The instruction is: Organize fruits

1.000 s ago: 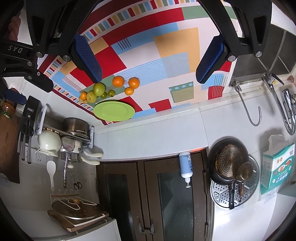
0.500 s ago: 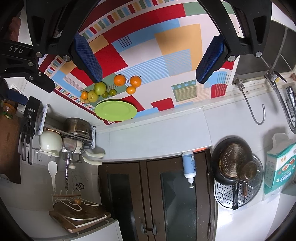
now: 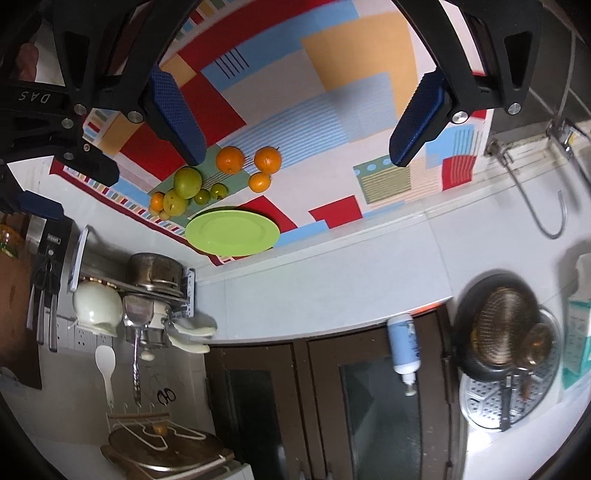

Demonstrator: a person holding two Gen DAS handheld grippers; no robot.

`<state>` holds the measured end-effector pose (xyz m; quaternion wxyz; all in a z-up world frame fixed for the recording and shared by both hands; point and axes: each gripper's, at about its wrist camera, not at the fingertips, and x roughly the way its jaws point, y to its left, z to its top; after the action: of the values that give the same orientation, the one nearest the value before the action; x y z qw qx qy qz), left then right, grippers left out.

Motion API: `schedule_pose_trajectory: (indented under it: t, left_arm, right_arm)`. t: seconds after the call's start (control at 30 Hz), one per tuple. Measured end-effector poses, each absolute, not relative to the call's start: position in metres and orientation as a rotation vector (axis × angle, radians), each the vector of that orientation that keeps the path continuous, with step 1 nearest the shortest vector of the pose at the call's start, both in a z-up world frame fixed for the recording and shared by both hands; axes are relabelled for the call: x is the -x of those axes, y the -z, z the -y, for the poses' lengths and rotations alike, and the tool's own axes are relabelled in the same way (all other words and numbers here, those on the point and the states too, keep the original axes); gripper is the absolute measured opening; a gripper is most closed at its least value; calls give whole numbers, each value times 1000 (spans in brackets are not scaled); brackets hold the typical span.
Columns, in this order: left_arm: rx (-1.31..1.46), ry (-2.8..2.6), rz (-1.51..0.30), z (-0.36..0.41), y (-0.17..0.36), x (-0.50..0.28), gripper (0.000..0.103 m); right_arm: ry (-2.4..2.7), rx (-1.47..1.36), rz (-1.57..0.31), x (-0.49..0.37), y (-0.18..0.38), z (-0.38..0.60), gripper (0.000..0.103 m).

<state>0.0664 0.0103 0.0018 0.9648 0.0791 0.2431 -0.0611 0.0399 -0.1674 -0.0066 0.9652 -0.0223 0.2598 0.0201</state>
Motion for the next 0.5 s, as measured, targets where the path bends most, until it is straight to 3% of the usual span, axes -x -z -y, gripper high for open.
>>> schedule_pose_trajectory:
  t: [0.23, 0.5]
  left_arm:
    - [-232, 237, -509, -13, 23, -112, 90]
    - [-369, 426, -556, -12, 60, -160, 79]
  right_arm:
    - [-77, 35, -591, -87, 34, 156, 97]
    - [-153, 64, -702, -140, 69, 135, 79]
